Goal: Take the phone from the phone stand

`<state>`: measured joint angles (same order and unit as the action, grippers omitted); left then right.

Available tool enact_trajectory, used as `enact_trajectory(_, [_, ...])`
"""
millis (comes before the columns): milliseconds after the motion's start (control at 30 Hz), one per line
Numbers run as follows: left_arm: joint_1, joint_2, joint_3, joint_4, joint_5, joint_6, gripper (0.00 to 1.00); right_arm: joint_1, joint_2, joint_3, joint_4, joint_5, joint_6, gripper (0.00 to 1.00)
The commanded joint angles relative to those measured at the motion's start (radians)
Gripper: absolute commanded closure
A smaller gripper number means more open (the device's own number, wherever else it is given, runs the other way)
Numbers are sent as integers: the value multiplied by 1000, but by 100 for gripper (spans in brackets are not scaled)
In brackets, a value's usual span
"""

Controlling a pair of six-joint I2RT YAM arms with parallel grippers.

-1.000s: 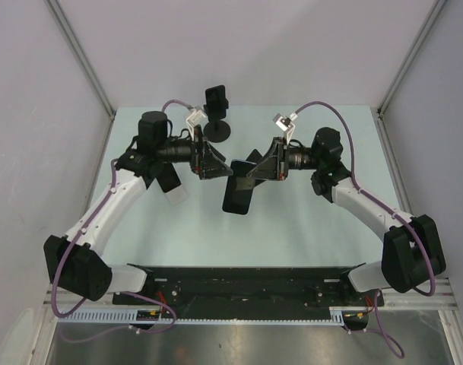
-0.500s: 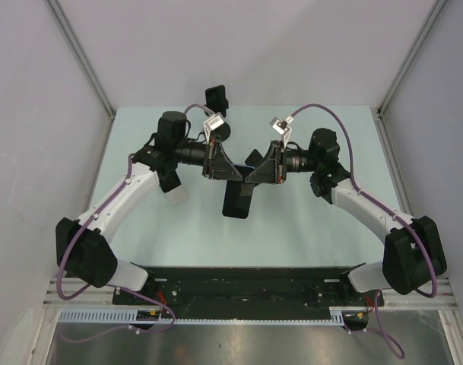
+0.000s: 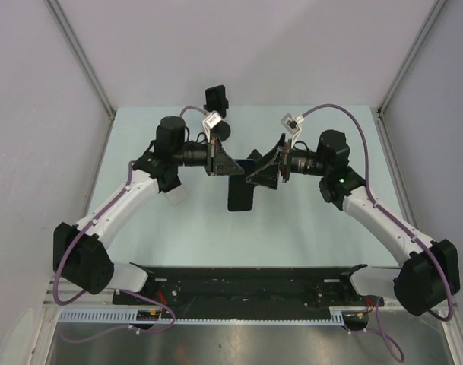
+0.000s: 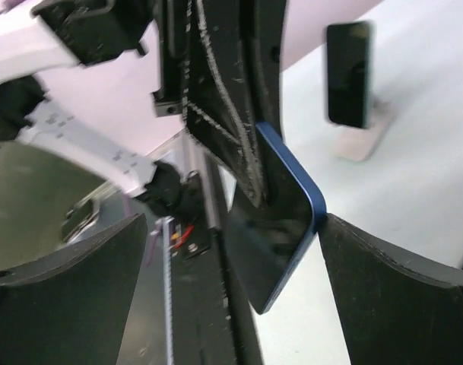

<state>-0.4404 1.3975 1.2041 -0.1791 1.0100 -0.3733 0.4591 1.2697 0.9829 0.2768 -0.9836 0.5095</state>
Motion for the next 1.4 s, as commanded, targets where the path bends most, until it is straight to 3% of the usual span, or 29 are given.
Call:
enact_trajectory(0, [8,-95,-111,301,-236,-304,100,12,-108,54,-196,293,-140,0])
enact_trajectory(133, [6,-135,-195,404,-408,-475,100,65,-167,56,-272,581,-213,0])
enact_trajectory(200, [8,-138,-216,412,-459,-539,100,111,-182,59,-321,655,-238,0])
enact_trajectory(333, [5,-132,-235,441,-491,-631,100,226,-165,88,-378,866,-281,0])
enact_trajectory(533, [-6,-137,-244,458,-513,-647,100,368,-77,154,-452,1109,-304,0])
enact_trajectory(1033, [-26,-178,-267,467,-531,-639,100,451,86,283,-570,1194,-362,0])
enact_trajectory(1200, [-29,-186,-270,467,-533,-627,99,463,100,309,-603,1203,-368,26])
enact_trajectory(1300, [-29,-187,-271,467,-533,-622,99,472,103,326,-630,1227,-371,63])
enact_trajectory(1333, [-29,-187,-273,467,-531,-619,97,474,102,329,-643,1232,-371,70])
enact_trajectory(1367, [-29,-186,-273,467,-527,-616,89,474,102,332,-651,1237,-371,75])
